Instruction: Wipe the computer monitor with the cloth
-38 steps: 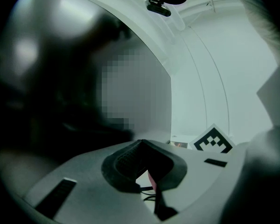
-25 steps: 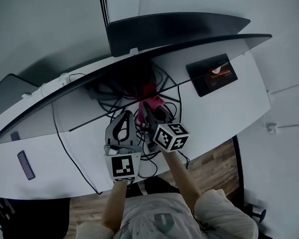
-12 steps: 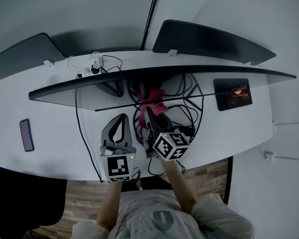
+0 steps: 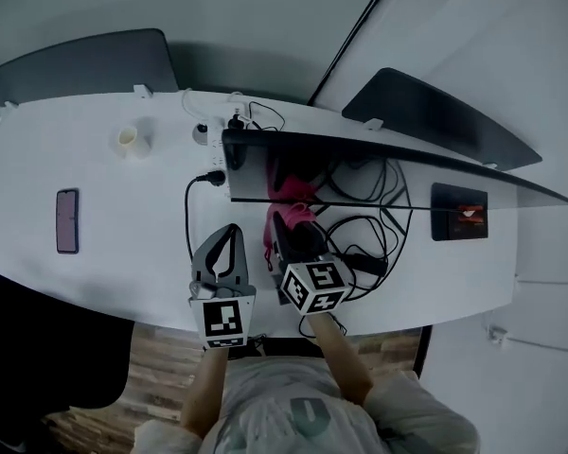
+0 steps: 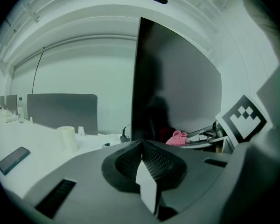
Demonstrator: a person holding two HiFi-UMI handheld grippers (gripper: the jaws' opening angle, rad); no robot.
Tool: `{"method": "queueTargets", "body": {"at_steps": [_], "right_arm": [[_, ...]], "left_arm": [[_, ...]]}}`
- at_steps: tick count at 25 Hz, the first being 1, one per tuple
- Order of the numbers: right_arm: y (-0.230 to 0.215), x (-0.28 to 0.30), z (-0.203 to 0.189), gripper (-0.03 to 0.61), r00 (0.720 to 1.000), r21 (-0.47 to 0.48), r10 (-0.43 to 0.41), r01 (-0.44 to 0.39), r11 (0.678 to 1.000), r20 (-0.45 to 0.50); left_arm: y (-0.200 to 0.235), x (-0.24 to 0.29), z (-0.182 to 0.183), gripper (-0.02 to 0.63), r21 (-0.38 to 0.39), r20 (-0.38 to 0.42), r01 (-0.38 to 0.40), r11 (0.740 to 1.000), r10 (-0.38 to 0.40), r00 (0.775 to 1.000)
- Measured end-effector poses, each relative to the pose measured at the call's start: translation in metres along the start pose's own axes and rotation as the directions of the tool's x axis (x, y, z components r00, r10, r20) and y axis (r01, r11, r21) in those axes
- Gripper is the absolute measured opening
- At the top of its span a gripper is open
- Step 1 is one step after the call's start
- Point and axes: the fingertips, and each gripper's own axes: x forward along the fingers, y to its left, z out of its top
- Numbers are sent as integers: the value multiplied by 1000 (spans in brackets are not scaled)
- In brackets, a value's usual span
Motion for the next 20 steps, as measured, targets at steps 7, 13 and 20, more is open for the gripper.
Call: {"method": "queueTargets", "body": {"at_steps": [7,13,20], "right_arm": [[59,31,-6,57,996,32,91,-91,995,3],[90,46,-10,57,990,51,140,-140,989,5],[109,53,-8,57,992,48,128,-129,991,21]], "left_arm": [[44,-20,-2,15,-17,6,-97,995,97,995],[75,-38,-9,15,-30,-5,-167,985,167,986],[96,-49,-14,15,-49,-4,-207,977,207,978]]}}
